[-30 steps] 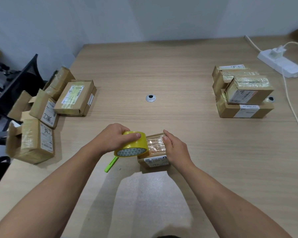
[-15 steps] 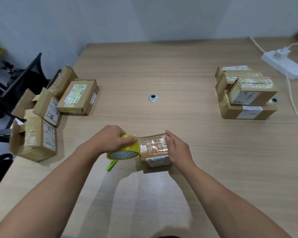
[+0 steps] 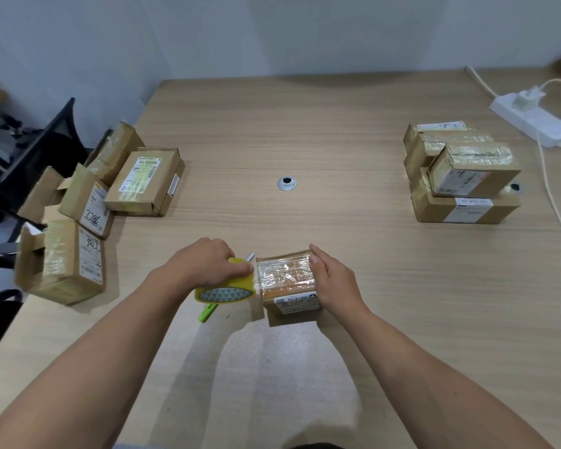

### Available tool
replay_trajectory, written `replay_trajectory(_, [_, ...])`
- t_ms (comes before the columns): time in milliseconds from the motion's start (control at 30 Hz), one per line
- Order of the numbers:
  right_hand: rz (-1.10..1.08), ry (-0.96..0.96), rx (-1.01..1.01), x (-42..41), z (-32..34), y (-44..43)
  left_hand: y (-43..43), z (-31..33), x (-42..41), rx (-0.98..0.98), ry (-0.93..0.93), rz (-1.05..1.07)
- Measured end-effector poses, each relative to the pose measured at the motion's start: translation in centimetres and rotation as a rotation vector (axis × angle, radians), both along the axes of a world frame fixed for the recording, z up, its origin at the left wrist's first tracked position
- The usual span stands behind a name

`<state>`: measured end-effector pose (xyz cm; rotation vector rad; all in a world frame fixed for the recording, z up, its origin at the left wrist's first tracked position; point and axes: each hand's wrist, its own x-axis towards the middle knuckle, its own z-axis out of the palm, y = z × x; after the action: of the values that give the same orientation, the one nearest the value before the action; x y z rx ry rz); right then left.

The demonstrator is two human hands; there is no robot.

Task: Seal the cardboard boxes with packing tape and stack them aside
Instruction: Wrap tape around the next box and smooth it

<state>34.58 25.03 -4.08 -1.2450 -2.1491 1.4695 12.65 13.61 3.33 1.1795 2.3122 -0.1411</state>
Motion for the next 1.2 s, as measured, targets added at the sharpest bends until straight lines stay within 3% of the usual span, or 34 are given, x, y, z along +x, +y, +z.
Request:
replay_trajectory(500, [0.005, 0.028, -0.033, 0.1, -0.1, 0.0, -0.2, -2.7, 0.5, -0.005, -0.012, 0.022])
replay_trajectory(733, [-0.071, 0.073, -0.156, -0.1, 0.0, 0.1, -0.2, -3.0, 1.0, 0.031, -0.133, 0.078])
replay_trajectory(1033, [-0.186, 0.221, -0.319, -1.4, -2.5, -0.2, -0.8, -0.1, -0.3, 0.228, -0.167, 0.07])
replay_trajectory(1200, [-0.198, 0.234, -0.352, -0.7, -3.5, 0.5, -1.2, 0.3, -0.1, 0.399, -0.344, 0.131])
